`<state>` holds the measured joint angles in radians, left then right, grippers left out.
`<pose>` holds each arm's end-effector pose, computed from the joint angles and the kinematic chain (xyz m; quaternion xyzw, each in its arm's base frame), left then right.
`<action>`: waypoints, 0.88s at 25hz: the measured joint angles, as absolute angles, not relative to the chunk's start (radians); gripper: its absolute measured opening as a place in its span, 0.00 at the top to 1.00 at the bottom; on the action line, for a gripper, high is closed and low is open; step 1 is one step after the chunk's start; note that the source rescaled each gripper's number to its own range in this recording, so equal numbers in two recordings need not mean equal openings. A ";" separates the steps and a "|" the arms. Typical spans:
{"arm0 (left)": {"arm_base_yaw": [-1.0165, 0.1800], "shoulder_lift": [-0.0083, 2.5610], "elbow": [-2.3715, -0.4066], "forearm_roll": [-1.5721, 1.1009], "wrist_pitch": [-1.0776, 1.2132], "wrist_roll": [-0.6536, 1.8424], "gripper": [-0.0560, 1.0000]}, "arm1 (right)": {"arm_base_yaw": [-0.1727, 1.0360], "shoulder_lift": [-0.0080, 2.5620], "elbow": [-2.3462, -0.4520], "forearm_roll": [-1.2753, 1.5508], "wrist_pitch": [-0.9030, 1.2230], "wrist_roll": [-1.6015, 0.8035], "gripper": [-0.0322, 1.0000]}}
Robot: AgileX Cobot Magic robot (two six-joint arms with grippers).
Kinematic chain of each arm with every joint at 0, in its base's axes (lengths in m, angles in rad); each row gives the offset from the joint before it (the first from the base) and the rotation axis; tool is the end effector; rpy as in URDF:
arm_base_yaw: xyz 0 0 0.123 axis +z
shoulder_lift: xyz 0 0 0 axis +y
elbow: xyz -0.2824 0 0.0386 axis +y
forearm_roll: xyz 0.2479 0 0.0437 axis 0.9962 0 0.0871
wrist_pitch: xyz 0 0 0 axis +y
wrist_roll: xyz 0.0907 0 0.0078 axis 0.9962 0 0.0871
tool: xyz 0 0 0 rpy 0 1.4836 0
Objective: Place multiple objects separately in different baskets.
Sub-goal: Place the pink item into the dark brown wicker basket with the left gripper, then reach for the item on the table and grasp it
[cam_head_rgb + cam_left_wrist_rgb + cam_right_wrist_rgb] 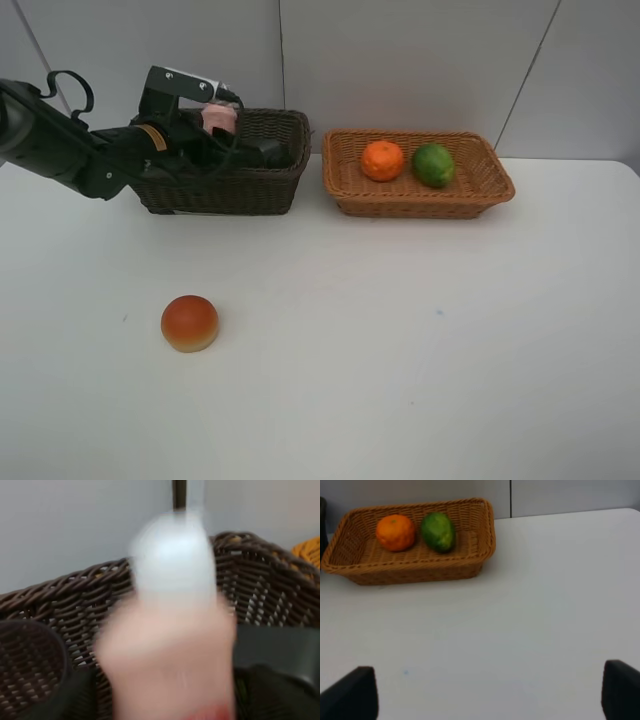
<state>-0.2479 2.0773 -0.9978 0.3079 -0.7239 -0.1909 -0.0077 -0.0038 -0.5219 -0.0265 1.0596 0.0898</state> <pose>0.3945 -0.1187 0.1274 0.1753 0.7813 -0.1412 0.5822 -0.0080 -0.0020 0.2833 0.0419 0.8451 0.0086 0.5330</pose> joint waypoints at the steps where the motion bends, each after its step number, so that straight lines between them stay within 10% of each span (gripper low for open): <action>1: -0.248 2.077 -0.998 0.307 -0.727 -0.200 0.09 | -0.008 -0.004 -0.522 -0.026 1.060 0.090 0.04; 22: -0.248 2.072 -0.998 0.338 -0.728 -0.218 0.02 | -0.008 -0.004 -0.522 -0.026 1.060 0.090 0.04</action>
